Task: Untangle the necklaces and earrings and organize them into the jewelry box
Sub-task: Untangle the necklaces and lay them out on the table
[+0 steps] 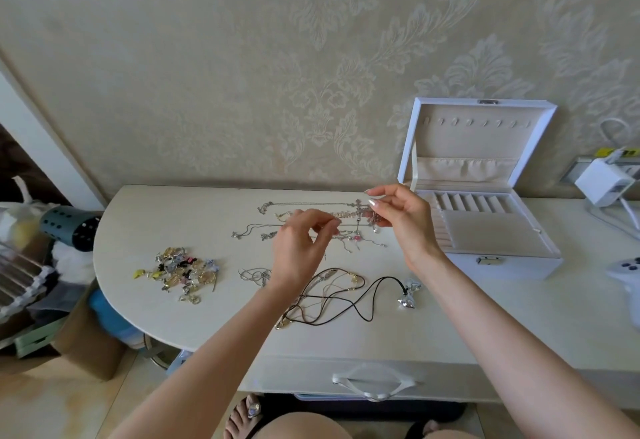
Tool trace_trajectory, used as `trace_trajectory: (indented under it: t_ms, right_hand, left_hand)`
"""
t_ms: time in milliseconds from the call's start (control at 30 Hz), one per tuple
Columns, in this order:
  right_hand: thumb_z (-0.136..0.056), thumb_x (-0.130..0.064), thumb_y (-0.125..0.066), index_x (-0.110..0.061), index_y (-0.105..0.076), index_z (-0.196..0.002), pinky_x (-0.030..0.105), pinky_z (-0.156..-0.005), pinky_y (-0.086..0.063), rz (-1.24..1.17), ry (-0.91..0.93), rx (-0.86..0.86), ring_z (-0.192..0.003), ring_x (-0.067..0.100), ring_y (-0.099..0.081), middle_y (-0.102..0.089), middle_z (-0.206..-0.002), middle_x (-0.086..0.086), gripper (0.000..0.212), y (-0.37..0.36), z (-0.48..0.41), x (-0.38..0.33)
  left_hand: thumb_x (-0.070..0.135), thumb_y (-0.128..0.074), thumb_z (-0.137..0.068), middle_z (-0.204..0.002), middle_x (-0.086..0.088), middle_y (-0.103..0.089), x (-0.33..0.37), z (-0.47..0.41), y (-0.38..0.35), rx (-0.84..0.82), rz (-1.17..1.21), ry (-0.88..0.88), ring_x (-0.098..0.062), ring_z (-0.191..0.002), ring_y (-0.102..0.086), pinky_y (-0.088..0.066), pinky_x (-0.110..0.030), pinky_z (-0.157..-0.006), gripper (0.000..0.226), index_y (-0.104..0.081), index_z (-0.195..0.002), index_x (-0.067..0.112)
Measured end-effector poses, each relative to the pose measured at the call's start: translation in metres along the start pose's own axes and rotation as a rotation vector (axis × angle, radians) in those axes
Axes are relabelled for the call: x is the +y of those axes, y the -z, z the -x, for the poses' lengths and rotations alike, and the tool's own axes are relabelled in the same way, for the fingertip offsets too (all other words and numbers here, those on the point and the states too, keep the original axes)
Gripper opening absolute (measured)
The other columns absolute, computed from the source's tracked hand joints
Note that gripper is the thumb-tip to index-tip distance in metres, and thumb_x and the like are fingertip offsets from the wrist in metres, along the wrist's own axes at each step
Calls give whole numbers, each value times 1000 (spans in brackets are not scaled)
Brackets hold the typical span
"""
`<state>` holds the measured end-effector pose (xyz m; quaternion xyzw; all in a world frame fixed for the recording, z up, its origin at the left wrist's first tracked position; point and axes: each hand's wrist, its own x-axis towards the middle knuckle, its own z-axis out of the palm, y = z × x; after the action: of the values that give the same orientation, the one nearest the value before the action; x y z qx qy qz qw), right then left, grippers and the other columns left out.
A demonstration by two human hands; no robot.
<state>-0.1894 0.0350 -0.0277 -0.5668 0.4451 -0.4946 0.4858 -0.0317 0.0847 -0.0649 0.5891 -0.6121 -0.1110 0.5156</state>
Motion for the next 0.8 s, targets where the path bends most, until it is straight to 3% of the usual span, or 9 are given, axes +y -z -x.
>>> trace_trajectory:
  t_ms: [100,200,267,367,467,533,633,700,800]
  right_hand:
    - [-89,0,-53,-12,-69,-92,20,-63,-46,1,-33,-126,-63,8,-58,-60,-66,1,20,3,1,1]
    - [-86,-16,-62,-10,-71,-96,24,-69,-46,21,-86,-312,-64,9,-52,-56,-62,-6,15,2,4,0]
    - [-76,-29,-69,-10,-71,-86,29,-74,-44,43,-100,-361,-71,12,-52,-62,-71,-2,22,0,6,0]
    - [-78,-25,-69,-6,-67,-74,33,-78,-42,14,-93,-316,-77,20,-52,-61,-81,6,19,-1,6,1]
    - [-86,-17,-61,-2,-66,-78,31,-80,-43,-63,-100,-287,-77,14,-56,-65,-84,4,18,4,4,5]
    - [-87,-18,-58,-7,-63,-71,33,-83,-48,-121,-94,-268,-78,20,-61,-67,-74,4,20,7,4,7]
    - [-80,-22,-63,-9,-57,-64,32,-73,-53,-247,-118,-197,-65,24,-61,-54,-57,5,22,12,4,8]
    - [-79,-19,-65,-7,-60,-67,32,-72,-55,-273,-128,-142,-62,21,-60,-48,-58,7,17,16,2,13]
    - [-83,-5,-64,-2,-65,-81,32,-73,-58,-216,-159,-91,-63,19,-63,-58,-68,12,4,18,-1,23]
  left_hand:
    - [31,-58,-87,-70,9,-66,9,-7,3,-47,181,117,-5,-77,-59,-44,-22,-74,19,-65,-77,16]
    - [15,-56,-92,-66,3,-62,20,-17,5,-128,434,209,-9,-65,-59,-47,-19,-66,14,-61,-79,11]
    - [11,-54,-92,-64,0,-59,24,-21,6,-151,496,227,-10,-62,-57,-48,-20,-61,15,-59,-78,12]
    - [11,-53,-93,-62,-2,-56,21,-26,7,-104,559,281,-9,-60,-56,-48,-20,-58,16,-60,-79,11]
    - [10,-52,-93,-63,-2,-55,10,-28,11,-4,582,354,-7,-58,-56,-48,-18,-58,16,-60,-80,9]
    - [11,-51,-94,-64,-2,-56,0,-27,13,59,567,406,-7,-59,-56,-49,-17,-59,18,-61,-80,11]
    - [13,-49,-95,-66,-4,-57,-18,-25,17,153,549,495,-11,-62,-57,-50,-20,-59,19,-60,-80,11]
    - [13,-49,-96,-67,-6,-58,-30,-24,20,227,527,556,-13,-63,-58,-52,-21,-57,18,-59,-83,10]
    - [16,-51,-95,-68,-5,-59,-46,-19,23,297,480,636,-14,-61,-59,-51,-19,-53,15,-60,-86,7]
